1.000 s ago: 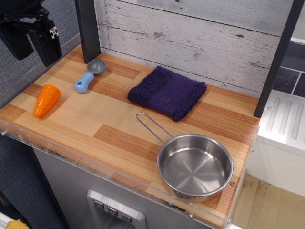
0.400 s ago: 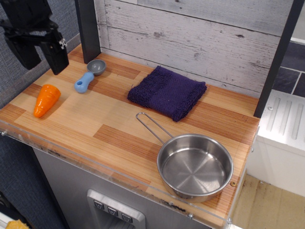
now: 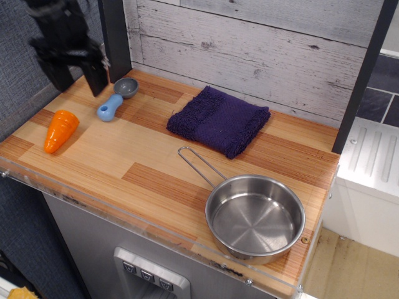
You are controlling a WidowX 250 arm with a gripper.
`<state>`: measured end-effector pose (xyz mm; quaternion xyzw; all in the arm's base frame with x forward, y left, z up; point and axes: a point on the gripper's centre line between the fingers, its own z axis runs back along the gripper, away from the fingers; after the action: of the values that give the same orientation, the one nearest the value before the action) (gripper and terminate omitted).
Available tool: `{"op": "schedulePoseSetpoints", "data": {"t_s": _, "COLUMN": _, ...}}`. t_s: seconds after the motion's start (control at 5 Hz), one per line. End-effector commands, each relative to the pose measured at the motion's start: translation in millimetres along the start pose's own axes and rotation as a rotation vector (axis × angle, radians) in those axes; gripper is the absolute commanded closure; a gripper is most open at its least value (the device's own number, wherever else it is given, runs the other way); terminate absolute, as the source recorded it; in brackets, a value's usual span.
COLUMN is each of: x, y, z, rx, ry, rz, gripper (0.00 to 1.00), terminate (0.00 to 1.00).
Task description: Move the spoon to the right of the carrot.
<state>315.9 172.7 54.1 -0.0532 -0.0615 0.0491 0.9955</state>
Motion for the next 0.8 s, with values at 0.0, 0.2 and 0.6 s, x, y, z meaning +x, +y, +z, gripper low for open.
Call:
{"op": "schedulePoseSetpoints", "data": {"t_s": 0.0, "x": 19.5, "y": -1.8, "z": -18.1, "rx": 0.04, "ry": -0.025, "rz": -0.042, "gripper": 0.0, "terminate": 0.0}}
{"op": "schedulePoseSetpoints", "data": {"t_s": 0.2, "x": 20.4, "y": -9.1, "z": -28.7, "rx": 0.039, "ry": -0.015, "rz": -0.06, "gripper": 0.0, "terminate": 0.0}}
{"op": "schedulePoseSetpoints", "data": {"t_s": 0.6, "x": 15.7, "y": -8.5, "z": -33.7, "rx": 0.059, "ry": -0.012, "rz": -0.057, "gripper": 1.0, "terminate": 0.0}}
